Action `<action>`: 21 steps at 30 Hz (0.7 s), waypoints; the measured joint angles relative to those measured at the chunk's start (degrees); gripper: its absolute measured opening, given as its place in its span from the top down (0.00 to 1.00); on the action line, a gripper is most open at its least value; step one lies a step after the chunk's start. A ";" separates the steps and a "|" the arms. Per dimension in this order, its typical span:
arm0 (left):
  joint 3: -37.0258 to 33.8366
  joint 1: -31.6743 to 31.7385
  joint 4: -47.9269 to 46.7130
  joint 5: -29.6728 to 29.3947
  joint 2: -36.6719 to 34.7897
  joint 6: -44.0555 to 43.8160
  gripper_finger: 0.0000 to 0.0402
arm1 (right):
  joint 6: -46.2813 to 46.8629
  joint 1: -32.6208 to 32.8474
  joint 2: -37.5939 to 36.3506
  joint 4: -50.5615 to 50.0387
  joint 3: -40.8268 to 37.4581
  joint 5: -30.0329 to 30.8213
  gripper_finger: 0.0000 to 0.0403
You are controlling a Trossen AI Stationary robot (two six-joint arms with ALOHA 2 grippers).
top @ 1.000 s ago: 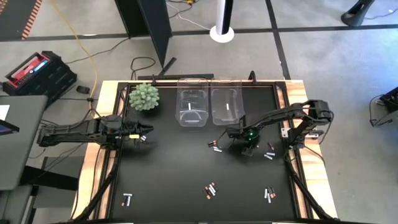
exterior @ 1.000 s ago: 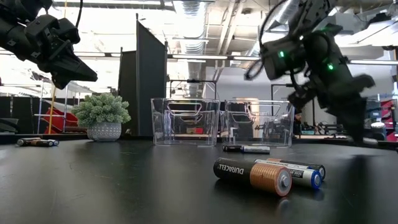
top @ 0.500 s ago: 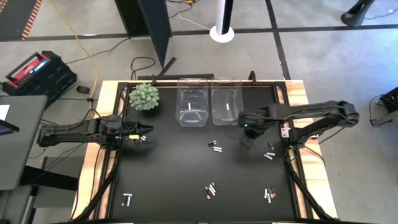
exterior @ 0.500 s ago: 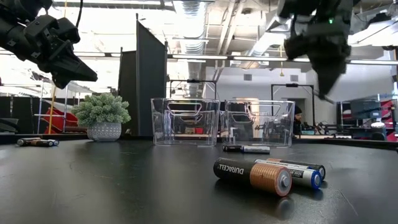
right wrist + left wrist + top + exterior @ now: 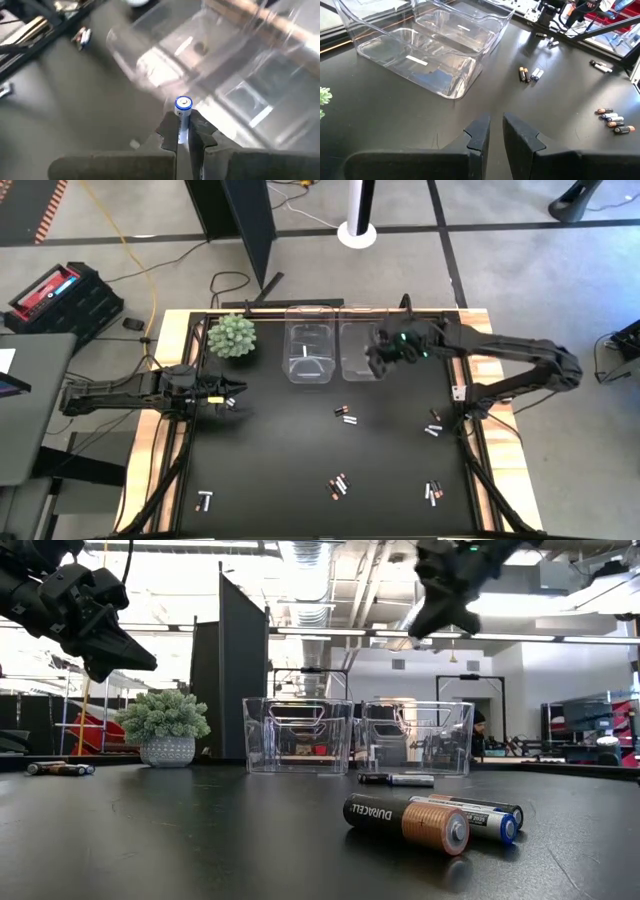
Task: Sort batteries
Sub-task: Put the white battery into the right transparent bin
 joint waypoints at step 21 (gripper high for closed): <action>0.00 0.00 -0.34 0.00 0.00 0.15 0.88 | -43.11 -18.65 43.07 -30.22 37.38 -0.09 0.93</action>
